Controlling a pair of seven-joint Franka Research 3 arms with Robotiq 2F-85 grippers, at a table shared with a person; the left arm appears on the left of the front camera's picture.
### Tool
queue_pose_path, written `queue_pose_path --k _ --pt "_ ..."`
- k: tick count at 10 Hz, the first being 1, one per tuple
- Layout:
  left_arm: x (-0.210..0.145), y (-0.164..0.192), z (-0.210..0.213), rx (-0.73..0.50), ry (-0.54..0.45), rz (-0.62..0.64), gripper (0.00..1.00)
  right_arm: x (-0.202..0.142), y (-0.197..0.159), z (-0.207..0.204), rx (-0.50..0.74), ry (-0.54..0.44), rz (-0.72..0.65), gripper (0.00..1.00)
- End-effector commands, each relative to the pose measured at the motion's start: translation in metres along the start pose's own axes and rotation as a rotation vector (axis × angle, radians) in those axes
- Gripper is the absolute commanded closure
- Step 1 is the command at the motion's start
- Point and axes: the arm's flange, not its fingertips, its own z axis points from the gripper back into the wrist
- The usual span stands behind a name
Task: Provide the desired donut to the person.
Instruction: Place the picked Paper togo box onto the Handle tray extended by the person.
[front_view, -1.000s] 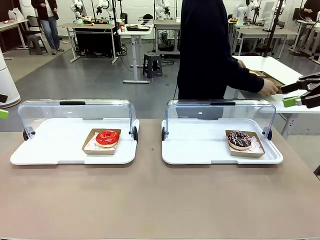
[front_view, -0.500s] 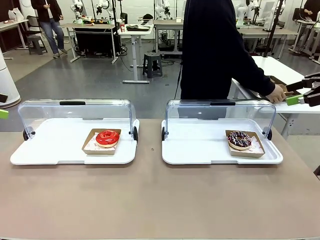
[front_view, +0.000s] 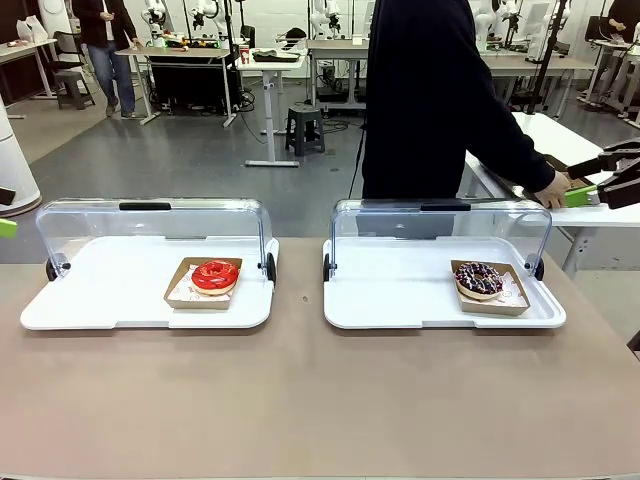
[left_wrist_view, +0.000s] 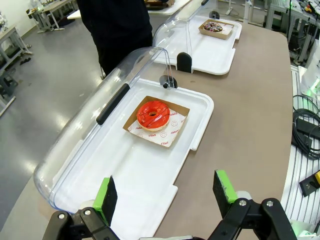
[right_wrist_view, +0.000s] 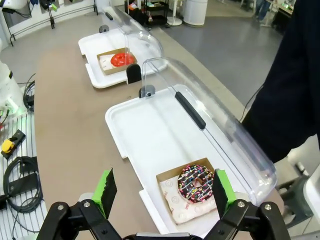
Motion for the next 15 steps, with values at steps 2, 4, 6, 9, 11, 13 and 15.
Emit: queue_pose_path --k 2,4,6,9,11,13,15 --pt "0.0003 0.0000 -0.0007 0.009 -0.012 0.005 0.00 -0.0051 -0.0011 0.0047 -0.001 -0.012 -0.007 0.00" --pt "0.0003 0.0000 -0.0007 0.009 -0.012 0.005 0.00 -0.0051 -0.0011 0.0047 -0.001 -0.012 -0.007 0.00" --pt "0.0003 0.0000 -0.0007 0.009 -0.012 0.005 0.00 -0.0051 -0.0011 0.0047 -0.001 -0.012 -0.007 0.00" --pt "0.0003 0.0000 -0.0007 0.009 -0.012 0.005 0.00 -0.0051 -0.0011 0.0047 -0.001 -0.012 -0.007 0.00" --pt "0.0003 0.0000 -0.0007 0.009 -0.012 0.005 0.00 -0.0051 -0.0011 0.0047 -0.001 -0.012 -0.007 0.00" --pt "0.0003 0.0000 -0.0007 0.009 -0.012 0.005 0.00 -0.0051 -0.0011 0.0047 -0.001 -0.012 -0.007 0.00" --pt "0.0003 0.0000 -0.0007 0.009 -0.012 0.005 0.00 -0.0051 -0.0011 0.0047 -0.001 -0.012 -0.007 0.00"
